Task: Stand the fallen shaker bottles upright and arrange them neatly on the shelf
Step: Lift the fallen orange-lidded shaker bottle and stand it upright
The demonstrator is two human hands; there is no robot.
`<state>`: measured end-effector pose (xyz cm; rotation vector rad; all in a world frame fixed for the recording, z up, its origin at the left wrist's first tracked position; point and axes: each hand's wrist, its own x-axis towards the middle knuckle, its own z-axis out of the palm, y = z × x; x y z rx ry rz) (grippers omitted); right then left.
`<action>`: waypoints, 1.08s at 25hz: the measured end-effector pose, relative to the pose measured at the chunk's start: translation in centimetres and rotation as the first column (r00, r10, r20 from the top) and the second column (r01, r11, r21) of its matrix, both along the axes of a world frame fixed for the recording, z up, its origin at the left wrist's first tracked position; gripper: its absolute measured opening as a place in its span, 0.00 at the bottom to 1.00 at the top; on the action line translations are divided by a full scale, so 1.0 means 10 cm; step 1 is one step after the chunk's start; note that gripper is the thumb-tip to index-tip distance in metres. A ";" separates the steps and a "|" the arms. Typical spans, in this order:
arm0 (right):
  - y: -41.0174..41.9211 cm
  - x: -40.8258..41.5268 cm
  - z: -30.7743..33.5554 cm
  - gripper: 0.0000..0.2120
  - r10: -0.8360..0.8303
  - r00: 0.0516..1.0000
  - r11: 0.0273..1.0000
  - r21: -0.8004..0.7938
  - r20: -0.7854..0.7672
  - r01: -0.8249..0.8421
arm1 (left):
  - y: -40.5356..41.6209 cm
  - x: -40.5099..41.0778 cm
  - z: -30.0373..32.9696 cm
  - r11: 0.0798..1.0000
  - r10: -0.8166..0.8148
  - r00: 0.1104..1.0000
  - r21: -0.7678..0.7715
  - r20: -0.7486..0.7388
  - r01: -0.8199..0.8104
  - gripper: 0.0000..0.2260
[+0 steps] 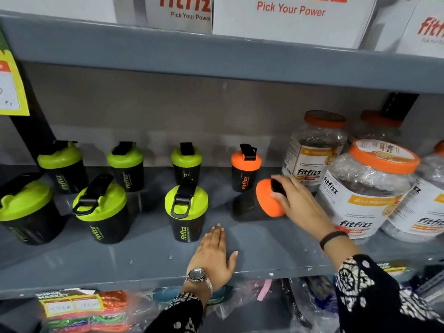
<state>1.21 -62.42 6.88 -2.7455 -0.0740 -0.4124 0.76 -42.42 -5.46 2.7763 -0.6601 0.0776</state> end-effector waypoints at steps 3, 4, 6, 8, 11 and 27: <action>0.14 0.17 0.24 0.20 0.030 0.996 0.965 -0.257 -0.085 -0.051 | -0.01 0.00 0.02 1.000 -0.002 1.000 0.001 -0.009 0.002 0.38; 0.19 0.21 0.28 0.20 0.028 0.989 0.958 -0.280 -0.145 -0.068 | 0.00 0.00 0.02 1.000 -0.004 1.000 -0.003 -0.014 0.004 0.40; 0.26 0.26 0.28 0.20 0.041 0.978 0.964 -0.250 -0.204 -0.093 | 0.00 -0.01 0.01 1.000 -0.004 1.000 -0.009 -0.020 0.003 0.42; 0.27 0.29 0.27 0.21 0.071 0.975 0.972 -0.203 -0.212 -0.115 | 0.00 -0.01 0.02 1.000 0.000 0.999 -0.012 -0.033 0.000 0.42; 0.17 0.31 0.30 0.24 0.105 0.960 0.974 -0.167 -0.259 -0.152 | 0.00 -0.01 0.03 1.000 -0.001 0.999 -0.011 -0.040 0.000 0.42; 0.57 0.29 0.18 0.19 -0.308 0.951 0.930 -0.217 -0.012 0.298 | -0.01 -0.01 0.00 1.000 0.013 0.999 0.029 -0.038 -0.012 0.38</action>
